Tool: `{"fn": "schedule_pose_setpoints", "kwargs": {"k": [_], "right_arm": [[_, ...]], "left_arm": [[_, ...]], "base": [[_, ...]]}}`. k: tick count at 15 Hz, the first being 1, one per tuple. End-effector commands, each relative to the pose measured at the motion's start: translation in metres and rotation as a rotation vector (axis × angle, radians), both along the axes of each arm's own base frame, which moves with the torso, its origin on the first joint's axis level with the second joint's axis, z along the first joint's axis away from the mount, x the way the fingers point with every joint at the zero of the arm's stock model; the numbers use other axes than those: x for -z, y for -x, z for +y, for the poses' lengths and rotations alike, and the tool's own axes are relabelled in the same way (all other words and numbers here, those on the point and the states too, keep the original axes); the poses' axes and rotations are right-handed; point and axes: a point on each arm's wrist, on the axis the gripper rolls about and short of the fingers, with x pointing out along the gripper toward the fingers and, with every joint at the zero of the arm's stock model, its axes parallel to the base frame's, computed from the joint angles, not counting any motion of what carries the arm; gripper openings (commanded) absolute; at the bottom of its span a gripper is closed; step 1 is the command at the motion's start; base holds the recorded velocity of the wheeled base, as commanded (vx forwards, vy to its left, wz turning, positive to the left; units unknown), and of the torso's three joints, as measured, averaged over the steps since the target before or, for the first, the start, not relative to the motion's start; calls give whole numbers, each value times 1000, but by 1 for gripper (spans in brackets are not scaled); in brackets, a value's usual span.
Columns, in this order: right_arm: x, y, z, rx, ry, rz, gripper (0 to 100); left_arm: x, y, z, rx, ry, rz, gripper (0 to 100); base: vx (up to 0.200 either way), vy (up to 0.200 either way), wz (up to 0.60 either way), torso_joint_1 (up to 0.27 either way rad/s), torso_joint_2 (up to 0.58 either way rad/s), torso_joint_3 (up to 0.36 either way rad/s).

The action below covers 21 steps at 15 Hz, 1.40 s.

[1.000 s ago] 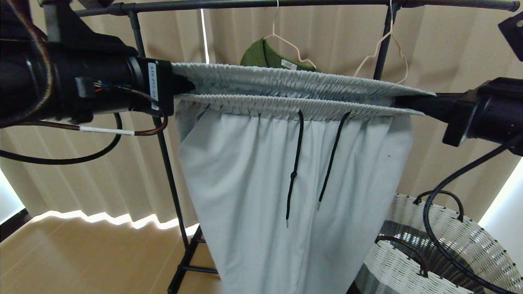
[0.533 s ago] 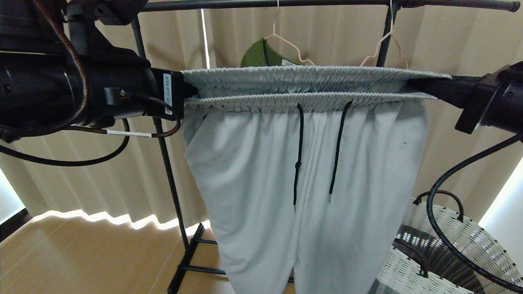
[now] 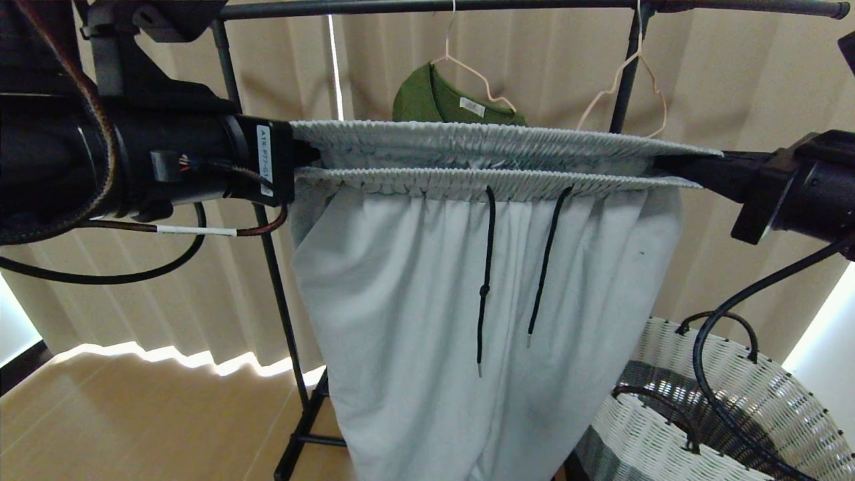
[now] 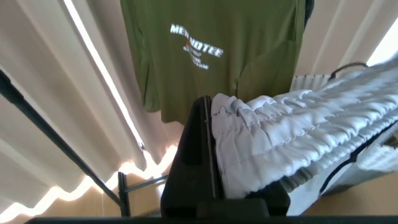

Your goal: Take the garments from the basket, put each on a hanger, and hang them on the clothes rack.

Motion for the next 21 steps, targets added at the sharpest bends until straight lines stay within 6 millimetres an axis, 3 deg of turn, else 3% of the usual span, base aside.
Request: {"fn": "schedule_pose_setpoints", "kwargs": {"k": [1, 6, 7, 10, 18, 21], "right_arm": [[3, 0, 0, -1, 4, 8, 0], [4, 3, 0, -8, 7, 17, 0], [5, 3, 0, -6, 5, 15, 100], [23, 14, -1, -27, 17, 62, 100], [35, 42, 1, -312, -28, -24, 100], [38, 45, 0, -321, -29, -16, 100]], "left_arm": [[-1, 5, 3, 0, 2, -4, 0], [-1, 6, 4, 1, 1, -8, 0], [-1, 6, 4, 1, 0, -7, 0], [11, 4, 5, -13, -24, 29, 0], [39, -15, 30, -189, -72, 102, 0], [40, -19, 31, -198, -71, 101, 0]], "base": [[0, 0, 0, 0, 0, 0], [0, 0, 0, 0, 0, 0], [0, 0, 0, 0, 0, 0], [0, 0, 0, 0, 0, 0], [0, 0, 0, 0, 0, 0], [0, 0, 0, 0, 0, 0]]}}
